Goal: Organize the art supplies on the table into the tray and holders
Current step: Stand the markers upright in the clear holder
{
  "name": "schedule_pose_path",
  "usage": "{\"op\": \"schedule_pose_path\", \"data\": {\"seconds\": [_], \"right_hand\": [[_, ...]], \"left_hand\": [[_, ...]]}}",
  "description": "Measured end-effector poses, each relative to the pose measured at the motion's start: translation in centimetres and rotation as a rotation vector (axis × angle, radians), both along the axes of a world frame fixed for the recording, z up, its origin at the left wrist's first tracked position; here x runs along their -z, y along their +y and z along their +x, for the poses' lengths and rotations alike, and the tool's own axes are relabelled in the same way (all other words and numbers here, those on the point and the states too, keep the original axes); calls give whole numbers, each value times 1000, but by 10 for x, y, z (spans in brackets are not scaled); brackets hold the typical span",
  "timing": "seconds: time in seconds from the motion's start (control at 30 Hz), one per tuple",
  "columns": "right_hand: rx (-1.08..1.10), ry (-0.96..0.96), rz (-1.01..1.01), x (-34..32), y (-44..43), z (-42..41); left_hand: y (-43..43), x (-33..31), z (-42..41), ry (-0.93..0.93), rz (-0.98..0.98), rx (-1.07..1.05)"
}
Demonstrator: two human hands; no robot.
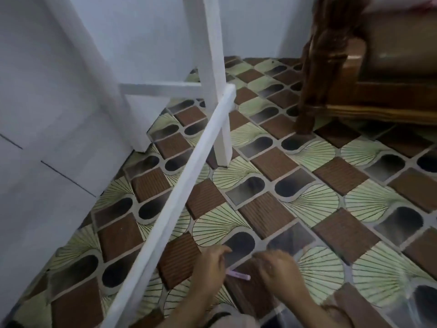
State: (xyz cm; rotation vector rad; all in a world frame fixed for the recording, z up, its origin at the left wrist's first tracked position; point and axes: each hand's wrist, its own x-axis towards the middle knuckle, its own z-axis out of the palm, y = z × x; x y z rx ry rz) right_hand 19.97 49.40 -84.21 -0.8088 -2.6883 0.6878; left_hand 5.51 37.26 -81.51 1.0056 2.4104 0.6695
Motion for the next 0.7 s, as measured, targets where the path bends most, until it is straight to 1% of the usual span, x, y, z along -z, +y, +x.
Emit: {"op": "schedule_pose_path", "data": {"seconds": [0.1, 0.17, 0.27, 0.33, 0.4, 0.5, 0.57, 0.63, 0.7], "right_hand": [[-85, -119, 2, 74, 0, -14], [-133, -197, 1, 106, 1, -24], [-181, -287, 14, 136, 0, -36], [-200, -287, 27, 150, -1, -41], [-227, -240, 16, 160, 1, -45], [-195, -201, -49, 154, 6, -51], [-131, -136, -122, 133, 11, -54], [-58, -98, -186, 98, 16, -56], [-18, -103, -266, 45, 18, -56]], "left_hand": [[7, 56, -20, -4, -41, -38], [14, 79, -32, -10, -30, -75], [22, 99, -44, -10, -15, -113], [23, 109, -49, -20, -13, -125], [23, 116, -51, -22, -7, -136], [20, 114, -50, -43, 2, -138], [21, 99, -48, -61, 20, -154], [27, 67, -47, -48, 66, -165], [34, 21, -43, -19, 118, -154]]}}
